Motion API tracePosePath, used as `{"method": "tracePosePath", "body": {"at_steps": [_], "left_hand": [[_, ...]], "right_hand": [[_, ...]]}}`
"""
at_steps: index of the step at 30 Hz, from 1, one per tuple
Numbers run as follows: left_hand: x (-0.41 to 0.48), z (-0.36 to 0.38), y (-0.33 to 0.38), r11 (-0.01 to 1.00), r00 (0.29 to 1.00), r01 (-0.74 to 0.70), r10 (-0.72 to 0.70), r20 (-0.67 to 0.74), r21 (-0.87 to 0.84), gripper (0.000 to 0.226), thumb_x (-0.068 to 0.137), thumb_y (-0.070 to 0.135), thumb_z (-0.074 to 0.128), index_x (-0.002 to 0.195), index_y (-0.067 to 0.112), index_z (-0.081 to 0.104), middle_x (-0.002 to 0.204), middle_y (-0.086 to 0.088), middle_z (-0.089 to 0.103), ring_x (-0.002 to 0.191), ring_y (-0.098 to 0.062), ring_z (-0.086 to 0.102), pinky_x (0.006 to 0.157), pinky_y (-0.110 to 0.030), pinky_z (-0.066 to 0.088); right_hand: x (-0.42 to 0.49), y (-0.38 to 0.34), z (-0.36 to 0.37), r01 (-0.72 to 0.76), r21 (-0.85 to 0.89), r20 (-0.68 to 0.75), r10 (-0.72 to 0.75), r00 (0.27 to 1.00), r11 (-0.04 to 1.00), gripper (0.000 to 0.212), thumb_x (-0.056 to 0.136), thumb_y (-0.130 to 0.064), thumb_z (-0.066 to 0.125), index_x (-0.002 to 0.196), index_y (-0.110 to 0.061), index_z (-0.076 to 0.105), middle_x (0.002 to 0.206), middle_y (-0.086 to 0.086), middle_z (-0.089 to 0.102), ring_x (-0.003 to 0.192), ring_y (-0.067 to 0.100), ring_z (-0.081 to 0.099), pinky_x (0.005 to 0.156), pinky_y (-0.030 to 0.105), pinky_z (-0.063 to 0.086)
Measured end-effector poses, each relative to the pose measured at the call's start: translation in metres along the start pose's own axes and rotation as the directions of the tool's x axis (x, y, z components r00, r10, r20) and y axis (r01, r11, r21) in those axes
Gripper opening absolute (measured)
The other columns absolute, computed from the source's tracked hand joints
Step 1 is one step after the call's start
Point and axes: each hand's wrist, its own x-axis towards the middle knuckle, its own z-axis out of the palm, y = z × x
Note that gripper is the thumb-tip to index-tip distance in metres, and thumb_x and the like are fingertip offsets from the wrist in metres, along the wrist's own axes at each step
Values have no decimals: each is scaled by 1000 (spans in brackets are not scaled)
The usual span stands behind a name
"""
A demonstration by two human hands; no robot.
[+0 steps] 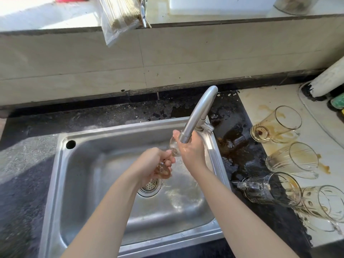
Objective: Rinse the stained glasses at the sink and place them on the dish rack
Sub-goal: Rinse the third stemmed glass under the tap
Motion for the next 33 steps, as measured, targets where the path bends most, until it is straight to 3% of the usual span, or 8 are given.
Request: {"method": "tracePosePath", "body": {"at_steps": [6,10,13,16,19,22,26,33], "left_hand": [[2,7,6,956,984,-87,126,-123,279,31,94,15,51,68,2,60,48,-2,47,46,-21,48,48,-23,43],[1,12,-3,520,855,-134,491,-167,844,39,93,24,48,66,3,65,52,-7,58,60,-28,59,56,-31,43],[-1,8,-7,328,767,-149,634,-101,933,39,93,29,49,67,5,66,54,-10,54,70,-35,53,59,-36,40],[-2,4,-4,522,796,-228,586,-151,822,34,91,28,57,72,4,71,53,-16,58,58,-29,58,55,-31,45],[-5,4,1,943,934,-247,293,-206,222,22,84,13,65,79,-7,71,52,-8,52,42,-19,46,46,-22,42],[-3,10,4,969,937,-231,196,-291,-93,23,83,21,62,76,0,68,58,-11,59,41,-16,43,52,-25,45],[10,27,6,937,833,-341,337,-440,72,40,87,38,61,68,3,62,53,-3,54,37,-9,44,49,-26,45],[18,46,12,945,941,-323,313,-130,-59,24,89,26,66,72,11,57,57,-1,54,50,-12,52,53,-23,53]], "right_hand": [[11,-8,1,-313,266,31,317,948,911,20,85,-20,64,94,-3,59,83,10,59,71,24,59,65,35,50],[2,-14,4,-265,90,94,257,962,960,54,72,-21,78,111,0,49,95,13,56,76,25,62,53,36,56],[9,-28,-15,-467,315,312,374,873,826,13,88,-12,64,98,-5,66,78,8,59,63,19,61,49,34,55],[11,-24,-21,-481,465,379,324,867,744,31,93,-13,53,68,-17,71,63,4,62,67,19,59,63,32,53],[6,-21,-17,-423,637,343,254,904,644,34,92,-15,51,63,-13,68,60,3,65,70,21,59,73,32,50],[3,-11,-15,-463,715,331,330,884,523,14,89,-23,57,89,-9,57,71,3,60,69,18,59,69,31,48],[-5,14,-9,-543,742,334,486,808,392,21,89,-27,61,97,-10,52,89,11,53,79,26,61,75,40,57],[-18,32,-19,-631,691,300,653,695,354,22,95,-27,51,90,-7,58,85,15,58,49,23,63,50,28,56]]}}
